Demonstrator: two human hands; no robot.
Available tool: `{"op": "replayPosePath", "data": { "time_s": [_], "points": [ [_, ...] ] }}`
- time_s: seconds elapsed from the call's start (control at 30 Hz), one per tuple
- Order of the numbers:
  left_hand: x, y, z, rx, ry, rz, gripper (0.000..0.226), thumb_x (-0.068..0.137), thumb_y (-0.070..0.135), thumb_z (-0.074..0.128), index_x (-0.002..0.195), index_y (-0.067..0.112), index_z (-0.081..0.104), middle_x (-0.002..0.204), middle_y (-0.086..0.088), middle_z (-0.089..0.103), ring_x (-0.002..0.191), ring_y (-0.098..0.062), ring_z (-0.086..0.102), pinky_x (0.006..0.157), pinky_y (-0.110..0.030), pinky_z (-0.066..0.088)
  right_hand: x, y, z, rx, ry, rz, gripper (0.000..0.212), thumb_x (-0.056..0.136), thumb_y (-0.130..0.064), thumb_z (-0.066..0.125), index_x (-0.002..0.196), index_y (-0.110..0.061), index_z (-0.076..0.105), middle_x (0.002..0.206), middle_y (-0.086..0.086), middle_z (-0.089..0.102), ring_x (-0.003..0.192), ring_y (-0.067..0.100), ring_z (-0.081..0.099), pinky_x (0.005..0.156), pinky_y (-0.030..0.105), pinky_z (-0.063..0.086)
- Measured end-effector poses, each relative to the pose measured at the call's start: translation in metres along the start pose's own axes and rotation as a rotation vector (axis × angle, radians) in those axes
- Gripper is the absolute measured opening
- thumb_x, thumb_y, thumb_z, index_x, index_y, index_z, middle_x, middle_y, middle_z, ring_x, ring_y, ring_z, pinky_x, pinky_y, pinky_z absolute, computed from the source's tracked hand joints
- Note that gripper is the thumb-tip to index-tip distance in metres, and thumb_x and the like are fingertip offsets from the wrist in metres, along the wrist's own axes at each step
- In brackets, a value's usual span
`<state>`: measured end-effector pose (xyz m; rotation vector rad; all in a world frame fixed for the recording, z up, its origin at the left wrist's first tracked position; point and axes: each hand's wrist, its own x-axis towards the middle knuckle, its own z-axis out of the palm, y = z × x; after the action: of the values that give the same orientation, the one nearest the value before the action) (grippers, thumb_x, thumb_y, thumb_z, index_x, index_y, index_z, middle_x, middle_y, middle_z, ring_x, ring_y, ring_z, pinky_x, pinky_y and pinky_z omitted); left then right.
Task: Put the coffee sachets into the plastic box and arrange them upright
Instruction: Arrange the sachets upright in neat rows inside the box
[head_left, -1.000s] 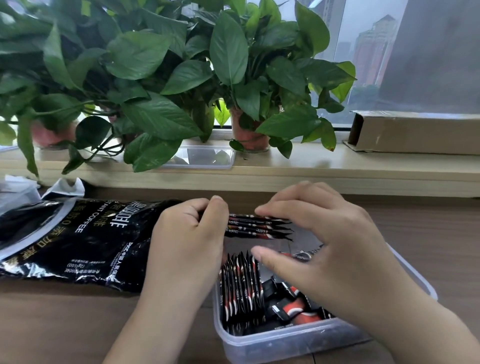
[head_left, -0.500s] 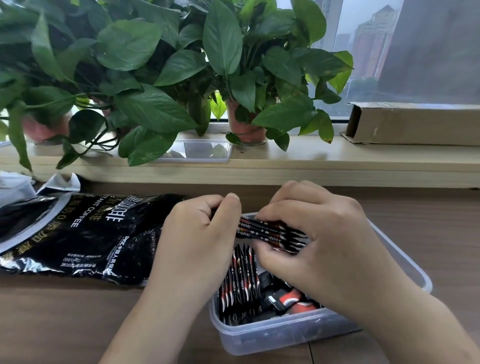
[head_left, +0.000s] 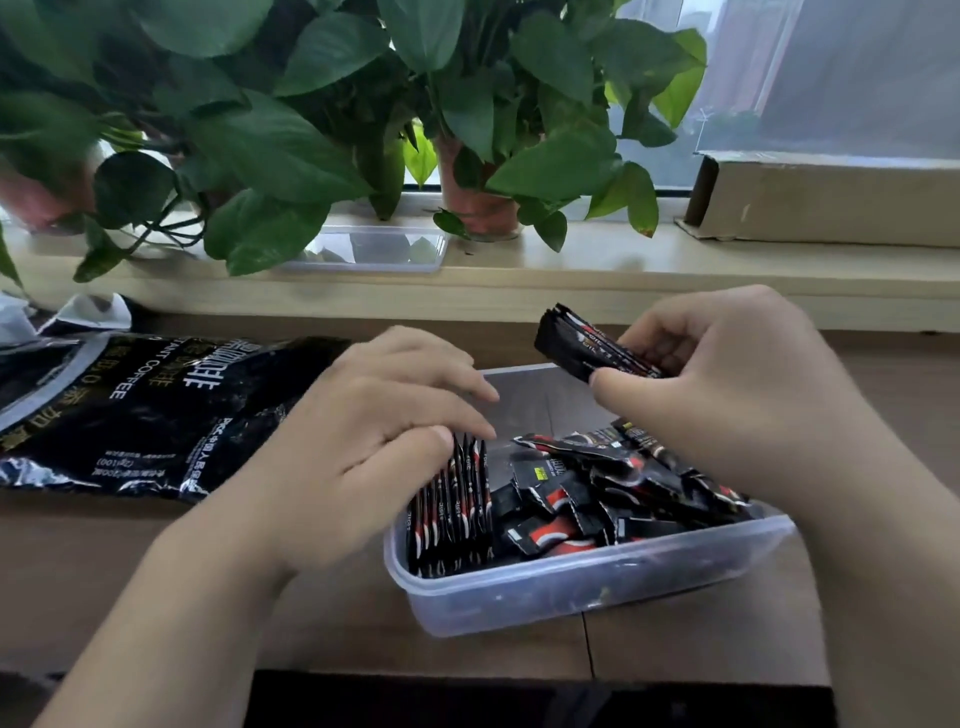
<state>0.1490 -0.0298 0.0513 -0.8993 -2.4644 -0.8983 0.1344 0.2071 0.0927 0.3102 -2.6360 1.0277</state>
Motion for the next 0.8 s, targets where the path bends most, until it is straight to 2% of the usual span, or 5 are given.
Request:
{"op": "replayPosePath", "data": {
  "time_s": [0.2, 0.3, 0.5, 0.6, 0.8],
  "points": [
    [0.007, 0.0, 0.008, 0.11, -0.371, -0.145, 0.06, 0.073, 0.047, 0.027, 0.106, 0.045, 0.077, 0.125, 0.036, 0.063, 0.138, 0.018, 0.025, 0.125, -0.035, -0.003, -0.003, -0.001, 0.0, -0.033, -0.201, 0.167, 0.017, 0.072, -0.035, 0.075, 0.067, -0.019, 0.074, 0.061, 0.004, 0.071, 0.044, 0.01, 0.056, 0.039, 0.02, 0.041],
    [0.008, 0.0, 0.007, 0.183, -0.488, -0.192, 0.068, 0.071, 0.054, 0.02, 0.102, 0.038, 0.079, 0.118, 0.041, 0.061, 0.135, 0.022, 0.022, 0.122, -0.046, -0.019, -0.003, -0.001, 0.003, -0.055, -0.257, 0.205, 0.019, 0.073, -0.035, 0.073, 0.067, -0.017, 0.074, 0.062, 0.006, 0.072, 0.042, 0.013, 0.055, 0.039, 0.02, 0.041],
    [0.01, 0.005, 0.01, 0.342, -0.559, -0.204, 0.078, 0.068, 0.055, 0.009, 0.086, 0.016, 0.074, 0.106, 0.019, 0.067, 0.125, 0.011, 0.032, 0.123, -0.051, -0.006, -0.005, -0.009, 0.012, -0.142, -0.28, 0.229, 0.023, 0.071, -0.037, 0.071, 0.072, -0.014, 0.074, 0.066, 0.007, 0.073, 0.051, 0.019, 0.06, 0.046, 0.027, 0.046],
    [0.01, 0.007, 0.013, 0.349, -0.516, -0.209, 0.075, 0.069, 0.055, 0.009, 0.083, 0.02, 0.073, 0.104, 0.014, 0.065, 0.12, 0.004, 0.037, 0.122, -0.049, 0.004, -0.008, -0.017, 0.024, -0.205, -0.274, 0.183, 0.029, 0.069, -0.035, 0.067, 0.081, -0.01, 0.074, 0.073, 0.013, 0.073, 0.055, 0.029, 0.06, 0.047, 0.034, 0.051],
    [0.009, 0.007, 0.013, 0.283, -0.375, -0.185, 0.066, 0.07, 0.054, 0.015, 0.08, 0.035, 0.077, 0.1, 0.014, 0.056, 0.108, -0.004, 0.04, 0.107, -0.04, 0.031, -0.015, -0.031, 0.041, -0.239, -0.354, 0.17, 0.023, 0.072, -0.032, 0.069, 0.079, -0.011, 0.068, 0.068, 0.004, 0.071, 0.065, 0.02, 0.069, 0.047, 0.022, 0.047]
  ]
}}
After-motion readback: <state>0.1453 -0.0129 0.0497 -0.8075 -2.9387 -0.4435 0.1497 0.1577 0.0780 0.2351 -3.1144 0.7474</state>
